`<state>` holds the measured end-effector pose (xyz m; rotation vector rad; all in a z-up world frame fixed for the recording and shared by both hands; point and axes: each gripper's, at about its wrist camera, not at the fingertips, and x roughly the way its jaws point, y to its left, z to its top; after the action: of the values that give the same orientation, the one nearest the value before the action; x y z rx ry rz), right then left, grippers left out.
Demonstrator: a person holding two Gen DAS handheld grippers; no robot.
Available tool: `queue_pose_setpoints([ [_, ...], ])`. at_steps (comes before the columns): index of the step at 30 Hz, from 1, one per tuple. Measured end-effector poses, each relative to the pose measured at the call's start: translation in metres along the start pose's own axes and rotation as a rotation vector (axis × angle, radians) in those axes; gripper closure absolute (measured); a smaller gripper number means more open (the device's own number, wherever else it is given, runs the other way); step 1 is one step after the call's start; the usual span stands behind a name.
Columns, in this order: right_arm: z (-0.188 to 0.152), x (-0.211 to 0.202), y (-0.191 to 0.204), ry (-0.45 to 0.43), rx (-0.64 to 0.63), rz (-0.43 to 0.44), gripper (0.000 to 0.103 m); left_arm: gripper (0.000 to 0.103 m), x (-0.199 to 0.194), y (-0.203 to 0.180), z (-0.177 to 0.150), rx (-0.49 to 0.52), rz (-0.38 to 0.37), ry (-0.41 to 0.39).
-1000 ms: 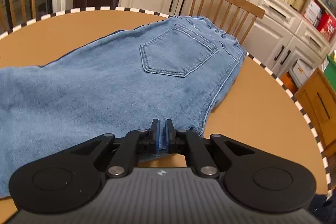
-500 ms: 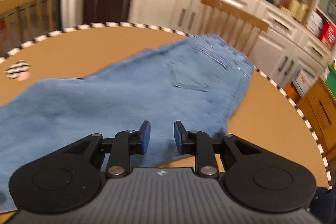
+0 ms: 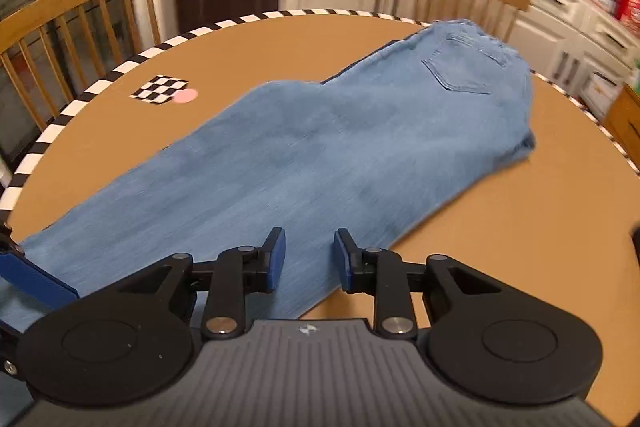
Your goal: Fold clothes
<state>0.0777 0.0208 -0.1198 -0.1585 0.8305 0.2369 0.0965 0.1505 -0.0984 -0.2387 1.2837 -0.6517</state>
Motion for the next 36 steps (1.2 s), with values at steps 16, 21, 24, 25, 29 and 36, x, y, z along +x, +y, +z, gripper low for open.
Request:
queue_pose_setpoints([
  [16,-0.070,-0.083,0.134,0.071,0.178,-0.037,0.071,0.036,-0.068,0.037,-0.101,0.221,-0.053,0.000],
  [21,-0.072,-0.102,0.138,0.038,0.207,-0.023,0.061,0.036,-0.072,0.042,-0.103,0.205,-0.064,-0.034],
  [24,-0.073,-0.100,0.137,0.036,0.215,0.003,0.063,0.036,-0.072,0.044,-0.098,0.196,-0.041,-0.053],
  [25,-0.073,-0.098,0.136,0.038,0.219,0.009,0.064,0.037,-0.071,0.043,-0.095,0.202,-0.028,-0.055],
  [29,-0.074,-0.082,0.134,0.091,0.215,0.036,0.069,0.041,-0.063,0.036,-0.084,0.237,0.000,-0.051],
  [36,-0.054,-0.064,0.135,0.167,0.175,0.019,0.074,0.042,-0.063,0.036,-0.075,0.247,0.036,-0.044],
])
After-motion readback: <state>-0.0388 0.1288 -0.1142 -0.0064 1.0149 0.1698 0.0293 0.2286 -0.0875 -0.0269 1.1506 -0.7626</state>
